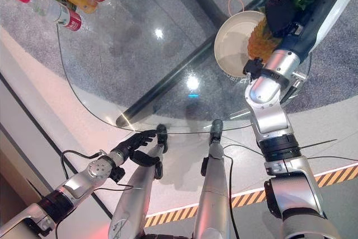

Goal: Pick up the fruit to the plate

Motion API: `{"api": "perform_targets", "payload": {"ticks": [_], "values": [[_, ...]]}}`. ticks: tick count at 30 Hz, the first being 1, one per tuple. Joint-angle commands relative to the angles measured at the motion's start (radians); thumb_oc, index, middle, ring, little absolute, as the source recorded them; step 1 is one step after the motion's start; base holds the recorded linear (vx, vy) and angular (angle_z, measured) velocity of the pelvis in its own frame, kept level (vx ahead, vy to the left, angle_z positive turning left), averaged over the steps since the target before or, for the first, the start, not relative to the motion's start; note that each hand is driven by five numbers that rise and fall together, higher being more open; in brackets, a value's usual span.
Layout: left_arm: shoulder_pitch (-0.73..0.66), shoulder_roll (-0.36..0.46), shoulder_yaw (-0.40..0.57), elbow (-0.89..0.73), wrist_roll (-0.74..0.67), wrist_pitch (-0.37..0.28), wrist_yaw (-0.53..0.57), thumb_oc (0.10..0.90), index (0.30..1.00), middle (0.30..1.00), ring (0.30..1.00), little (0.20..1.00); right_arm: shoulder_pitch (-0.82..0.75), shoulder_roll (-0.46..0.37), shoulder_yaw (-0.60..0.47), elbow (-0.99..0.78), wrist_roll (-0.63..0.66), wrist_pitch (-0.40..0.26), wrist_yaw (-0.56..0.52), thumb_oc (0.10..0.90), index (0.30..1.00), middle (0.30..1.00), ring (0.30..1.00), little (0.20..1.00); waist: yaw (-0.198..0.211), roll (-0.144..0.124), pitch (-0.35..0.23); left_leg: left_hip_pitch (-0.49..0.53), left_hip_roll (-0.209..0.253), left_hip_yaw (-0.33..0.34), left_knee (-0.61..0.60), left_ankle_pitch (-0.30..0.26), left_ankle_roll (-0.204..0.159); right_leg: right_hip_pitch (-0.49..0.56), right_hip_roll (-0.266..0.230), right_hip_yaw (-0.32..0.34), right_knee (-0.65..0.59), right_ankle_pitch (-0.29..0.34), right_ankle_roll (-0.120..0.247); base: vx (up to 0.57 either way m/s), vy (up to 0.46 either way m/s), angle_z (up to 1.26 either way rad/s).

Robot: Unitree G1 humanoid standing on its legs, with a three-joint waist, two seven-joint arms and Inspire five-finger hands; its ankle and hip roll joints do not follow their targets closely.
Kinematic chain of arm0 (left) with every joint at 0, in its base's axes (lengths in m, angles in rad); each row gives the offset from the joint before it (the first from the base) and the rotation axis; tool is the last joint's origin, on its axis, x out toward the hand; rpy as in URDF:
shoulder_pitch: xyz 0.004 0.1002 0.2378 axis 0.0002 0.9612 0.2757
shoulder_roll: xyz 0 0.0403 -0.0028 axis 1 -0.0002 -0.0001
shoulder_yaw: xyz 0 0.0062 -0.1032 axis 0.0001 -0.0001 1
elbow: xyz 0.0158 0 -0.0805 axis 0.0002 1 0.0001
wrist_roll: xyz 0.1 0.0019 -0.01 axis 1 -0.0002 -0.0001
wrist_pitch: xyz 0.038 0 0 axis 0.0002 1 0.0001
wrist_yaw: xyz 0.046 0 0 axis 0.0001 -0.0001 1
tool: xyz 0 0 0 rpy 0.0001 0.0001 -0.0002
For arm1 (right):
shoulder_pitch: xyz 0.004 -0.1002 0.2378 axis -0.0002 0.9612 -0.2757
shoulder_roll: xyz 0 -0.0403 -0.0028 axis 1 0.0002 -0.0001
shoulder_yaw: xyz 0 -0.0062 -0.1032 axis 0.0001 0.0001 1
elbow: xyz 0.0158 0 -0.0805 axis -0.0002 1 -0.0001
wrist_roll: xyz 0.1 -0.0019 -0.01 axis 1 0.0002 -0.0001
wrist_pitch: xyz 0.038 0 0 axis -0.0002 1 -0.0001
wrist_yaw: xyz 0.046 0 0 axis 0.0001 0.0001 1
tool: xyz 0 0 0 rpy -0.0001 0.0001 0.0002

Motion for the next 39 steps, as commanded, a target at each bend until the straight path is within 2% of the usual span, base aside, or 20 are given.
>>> {"api": "perform_targets", "payload": {"ticks": [1, 12, 20, 29, 39], "values": [[0.058, -0.011, -0.023, -0.115, -0.037, -0.037, 0.015, 0.800, 0.900, 0.900, 0.900, 0.900, -0.151, -0.115, -0.012, -0.104, -0.111, -0.149, -0.059, 0.100, 0.300, 0.300, 0.300, 0.200, -0.013, 0.063, -0.026, -0.065, -0.078, -0.012, 0.112, -0.080, 0.014, 0.003, 0.037, -0.107, 0.055, -0.047, -0.006, 0.00, 0.000, 0.00], [0.049, -0.022, -0.064, -0.122, -0.071, -0.053, 0.059, 0.800, 0.900, 0.900, 0.900, 0.900, -0.212, -0.089, 0.001, -0.020, -0.125, -0.252, -0.107, 0.100, 0.300, 0.300, 0.300, 0.200, 0.002, 0.095, -0.026, -0.119, -0.090, -0.018, 0.112, -0.066, 0.017, -0.063, 0.033, -0.111, 0.072, -0.043, -0.008, 0.00, 0.018, 0.02], [0.046, -0.023, -0.080, -0.127, -0.090, -0.057, 0.078, 0.800, 0.900, 0.900, 0.900, 0.900, -0.218, -0.080, 0.001, 0.009, -0.132, -0.262, -0.122, 0.100, 0.300, 0.300, 0.300, 0.200, 0.009, 0.109, -0.026, -0.150, -0.098, -0.022, 0.123, -0.063, 0.022, -0.100, 0.025, -0.112, 0.089, -0.042, -0.007, 0.01, 0.022, 0.05], [0.039, -0.035, -0.113, -0.129, -0.108, -0.067, 0.115, 0.800, 0.900, 0.900, 0.900, 0.900, -0.235, -0.084, 0.025, 0.130, -0.168, -0.273, -0.161, 0.100, 0.300, 0.300, 0.300, 0.200, 0.021, 0.134, -0.026, -0.201, -0.104, -0.032, 0.153, -0.070, 0.030, -0.166, 0.010, -0.105, 0.130, -0.050, -0.002, 0.01, 0.016, 0.05], [0.038, -0.037, -0.127, -0.130, -0.113, -0.083, 0.132, 0.800, 0.900, 0.900, 0.900, 0.900, -0.244, -0.099, 0.052, 0.247, -0.198, -0.278, -0.182, 0.100, 0.300, 0.300, 0.300, 0.200, 0.027, 0.144, -0.026, -0.221, -0.111, -0.037, 0.154, -0.066, 0.034, -0.190, 0.013, -0.101, 0.137, -0.046, 0.001, 0.00, 0.002, 0.00]]}}
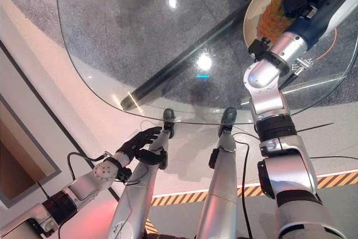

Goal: Pick up the fruit to the plate

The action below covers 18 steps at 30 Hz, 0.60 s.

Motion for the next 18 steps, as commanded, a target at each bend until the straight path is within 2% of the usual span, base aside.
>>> {"api": "perform_targets", "payload": {"ticks": [1, 9, 11, 12, 13, 18], "values": [[0.059, -0.027, -0.043, -0.105, -0.021, -0.057, 0.013, 0.800, 0.900, 0.900, 0.900, 0.900, -0.082, -0.139, 0.042, -0.034, -0.053, -0.078, -0.037, 0.100, 0.300, 0.300, 0.300, 0.200, -0.015, 0.130, -0.023, -0.034, -0.076, -0.010, 0.095, -0.083, 0.026, 0.002, 0.051, -0.097, 0.032, -0.021, -0.003, 0.00, 0.000, 0.00], [0.066, -0.023, -0.045, -0.115, -0.022, -0.068, 0.031, 0.800, 0.900, 0.900, 0.900, 0.900, -0.071, -0.150, 0.052, 0.008, -0.054, -0.079, -0.012, 0.100, 0.300, 0.300, 0.300, 0.200, -0.017, 0.130, -0.023, -0.032, -0.075, -0.013, 0.080, -0.076, 0.024, 0.004, 0.059, -0.097, 0.022, -0.016, -0.003, 0.00, 0.000, 0.00], [0.066, -0.023, -0.045, -0.118, -0.026, -0.066, 0.032, 0.800, 0.900, 0.900, 0.900, 0.900, -0.071, -0.152, 0.058, 0.015, -0.059, -0.084, -0.011, 0.314, 0.484, 0.484, 0.484, 0.414, -0.017, 0.131, -0.023, -0.029, -0.074, -0.013, 0.078, -0.075, 0.023, 0.005, 0.059, -0.096, 0.020, -0.015, -0.003, 0.00, 0.000, 0.00], [0.070, -0.022, -0.043, -0.125, -0.024, -0.062, 0.032, 0.800, 0.900, 0.900, 0.900, 0.900, -0.061, -0.155, 0.060, 0.010, -0.058, -0.084, -0.011, 0.649, 0.771, 0.771, 0.771, 0.749, -0.020, 0.130, -0.023, -0.026, -0.073, -0.012, 0.078, -0.076, 0.022, 0.008, 0.059, -0.096, 0.021, -0.016, -0.004, 0.00, 0.000, 0.00], [0.074, -0.020, -0.043, -0.124, -0.022, -0.066, 0.032, 0.800, 0.900, 0.900, 0.900, 0.900, -0.054, -0.157, 0.056, 0.006, -0.049, -0.085, -0.009, 0.800, 0.900, 0.900, 0.900, 0.900, -0.021, 0.128, -0.023, -0.025, -0.073, -0.012, 0.077, -0.077, 0.022, 0.010, 0.061, -0.096, 0.020, -0.017, -0.004, 0.00, 0.000, 0.00], [0.084, -0.014, -0.036, -0.122, -0.018, -0.084, 0.031, 0.800, 0.900, 0.900, 0.900, 0.900, -0.027, -0.157, 0.036, -0.017, -0.041, -0.062, 0.010, 0.800, 0.900, 0.900, 0.900, 0.900, -0.025, 0.120, -0.023, -0.008, -0.070, -0.009, 0.063, -0.071, 0.019, 0.031, 0.066, -0.101, 0.008, -0.015, -0.004, 0.00, 0.000, 0.00]]}}
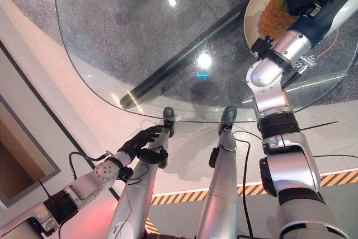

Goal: Pick up the fruit to the plate

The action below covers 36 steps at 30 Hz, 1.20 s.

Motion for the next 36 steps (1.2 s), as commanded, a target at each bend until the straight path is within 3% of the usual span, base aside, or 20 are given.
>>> {"api": "perform_targets", "payload": {"ticks": [1, 36], "values": [[0.088, -0.017, -0.015, -0.107, -0.004, -0.055, 0.016, 0.800, 0.900, 0.900, 0.900, 0.900, -0.015, -0.129, 0.032, -0.069, -0.028, -0.024, 0.009, 0.800, 0.900, 0.900, 0.900, 0.900, -0.025, 0.119, -0.022, 0.012, -0.070, -0.007, 0.049, -0.071, 0.019, 0.050, 0.065, -0.101, 0.000, -0.015, -0.002, 0.00, 0.000, 0.00], [0.159, 0.031, 0.059, -0.119, -0.010, -0.055, -0.030, 0.800, 0.900, 0.900, 0.900, 0.900, 0.133, -0.152, -0.064, -0.278, -0.097, 0.094, 0.013, 0.800, 0.900, 0.900, 0.900, 0.900, -0.043, 0.051, -0.022, 0.201, -0.054, 0.002, 0.008, -0.095, 0.017, 0.276, 0.068, -0.127, -0.065, -0.027, 0.000, 0.00, -0.001, 0.00]]}}
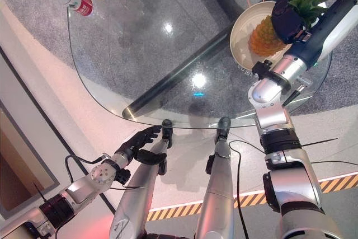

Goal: Pick up the fruit to the plate

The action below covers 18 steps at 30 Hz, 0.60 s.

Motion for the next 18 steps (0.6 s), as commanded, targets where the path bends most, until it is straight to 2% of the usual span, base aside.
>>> {"api": "perform_targets", "payload": {"ticks": [1, 9, 18], "values": [[0.115, 0.016, 0.019, -0.105, -0.001, -0.030, -0.027, 0.800, 0.900, 0.900, 0.900, 0.900, -0.039, -0.151, -0.038, -0.191, -0.100, -0.042, -0.001, 0.800, 0.900, 0.900, 0.900, 0.900, -0.019, 0.046, -0.022, 0.038, -0.064, 0.000, 0.031, -0.090, 0.012, 0.082, 0.058, -0.115, 0.020, -0.061, -0.004, 0.00, 0.000, 0.00], [0.129, 0.025, 0.046, -0.100, 0.008, -0.037, -0.037, 0.800, 0.900, 0.900, 0.900, 0.900, -0.008, -0.167, -0.028, -0.277, -0.168, -0.006, 0.049, 0.800, 0.900, 0.900, 0.900, 0.900, -0.021, 0.026, -0.022, 0.040, -0.064, -0.005, 0.042, -0.093, 0.018, 0.095, 0.060, -0.117, 0.019, -0.059, -0.005, 0.00, -0.003, 0.01], [0.151, 0.030, 0.088, -0.093, 0.023, -0.048, -0.066, 0.800, 0.900, 0.900, 0.900, 0.900, 0.044, -0.176, 0.011, -0.360, -0.182, 0.016, 0.218, 0.800, 0.900, 0.900, 0.900, 0.900, -0.025, 0.003, -0.022, 0.063, -0.060, -0.003, 0.043, -0.099, 0.020, 0.123, 0.064, -0.119, 0.013, -0.061, -0.006, 0.00, 0.000, 0.00]]}}
